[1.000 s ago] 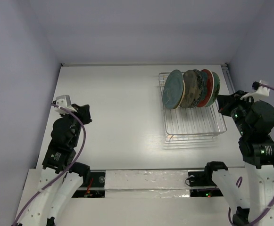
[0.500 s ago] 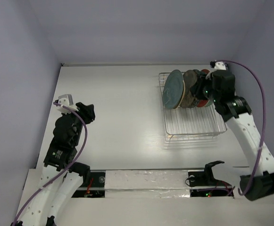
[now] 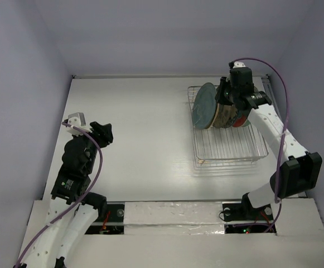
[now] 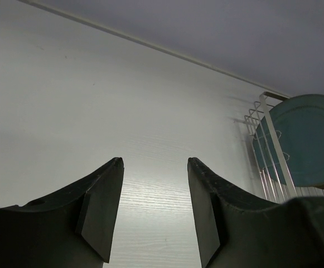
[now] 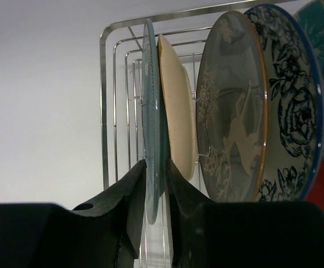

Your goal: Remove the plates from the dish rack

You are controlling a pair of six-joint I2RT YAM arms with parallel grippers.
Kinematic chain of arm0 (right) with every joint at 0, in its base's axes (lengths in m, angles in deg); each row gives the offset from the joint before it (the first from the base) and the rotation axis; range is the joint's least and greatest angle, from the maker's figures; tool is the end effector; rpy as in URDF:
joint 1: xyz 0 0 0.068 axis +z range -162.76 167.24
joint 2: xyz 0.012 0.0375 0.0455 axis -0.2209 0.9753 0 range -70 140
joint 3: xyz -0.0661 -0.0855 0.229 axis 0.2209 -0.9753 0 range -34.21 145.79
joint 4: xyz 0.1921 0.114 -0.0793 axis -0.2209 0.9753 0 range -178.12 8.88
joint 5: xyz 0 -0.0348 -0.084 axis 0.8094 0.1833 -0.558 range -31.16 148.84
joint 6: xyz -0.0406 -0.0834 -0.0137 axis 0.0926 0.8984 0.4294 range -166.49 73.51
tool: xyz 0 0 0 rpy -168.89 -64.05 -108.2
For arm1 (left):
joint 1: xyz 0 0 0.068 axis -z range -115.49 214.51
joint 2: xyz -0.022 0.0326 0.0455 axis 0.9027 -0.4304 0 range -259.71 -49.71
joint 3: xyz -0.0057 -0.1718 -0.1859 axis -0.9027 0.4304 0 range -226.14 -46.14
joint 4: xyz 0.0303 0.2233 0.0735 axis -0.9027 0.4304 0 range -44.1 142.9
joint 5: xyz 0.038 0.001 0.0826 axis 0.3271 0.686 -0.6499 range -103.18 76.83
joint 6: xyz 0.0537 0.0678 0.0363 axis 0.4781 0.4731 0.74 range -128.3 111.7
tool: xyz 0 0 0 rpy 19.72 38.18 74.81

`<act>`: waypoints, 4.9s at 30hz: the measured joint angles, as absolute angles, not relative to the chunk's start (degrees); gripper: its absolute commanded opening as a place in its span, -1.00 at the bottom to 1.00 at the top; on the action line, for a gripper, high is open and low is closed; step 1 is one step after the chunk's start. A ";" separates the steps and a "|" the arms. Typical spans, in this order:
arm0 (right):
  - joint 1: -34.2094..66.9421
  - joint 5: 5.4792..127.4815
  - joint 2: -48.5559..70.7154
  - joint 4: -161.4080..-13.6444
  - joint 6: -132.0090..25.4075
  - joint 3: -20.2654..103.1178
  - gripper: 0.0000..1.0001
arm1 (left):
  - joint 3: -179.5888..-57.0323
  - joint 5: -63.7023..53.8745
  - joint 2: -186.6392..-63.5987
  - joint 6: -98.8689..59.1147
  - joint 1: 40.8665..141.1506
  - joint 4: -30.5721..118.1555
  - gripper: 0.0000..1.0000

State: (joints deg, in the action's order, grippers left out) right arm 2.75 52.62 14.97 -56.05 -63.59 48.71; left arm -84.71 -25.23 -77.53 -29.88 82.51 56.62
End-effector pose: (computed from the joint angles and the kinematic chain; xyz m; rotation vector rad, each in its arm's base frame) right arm 0.3399 0.0848 0.3197 0.0927 2.1680 0.2098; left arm 0.1623 -0.0342 0.3271 -0.2153 1.5682 -0.3768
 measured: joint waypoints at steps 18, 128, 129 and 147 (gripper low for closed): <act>8.17 45.74 23.30 -53.45 -61.05 55.81 -0.53 | -84.71 -25.21 -77.26 -29.86 82.51 56.64 -0.06; 28.58 49.58 41.52 -80.68 -82.28 39.57 -0.17 | -84.36 -25.21 -76.45 -29.95 82.51 56.94 -0.05; 28.58 48.84 39.93 -79.02 -81.58 39.57 -0.65 | -84.36 -25.21 -76.45 -29.95 82.51 56.94 -0.05; 15.16 23.88 9.53 -60.00 -64.90 44.62 0.13 | -84.36 -25.21 -75.97 -29.95 82.51 56.94 -0.05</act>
State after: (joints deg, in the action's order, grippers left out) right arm 15.16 23.88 9.53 -60.00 -64.90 44.62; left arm -84.36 -25.21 -75.97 -29.95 82.51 56.94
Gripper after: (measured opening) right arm 0.554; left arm 0.474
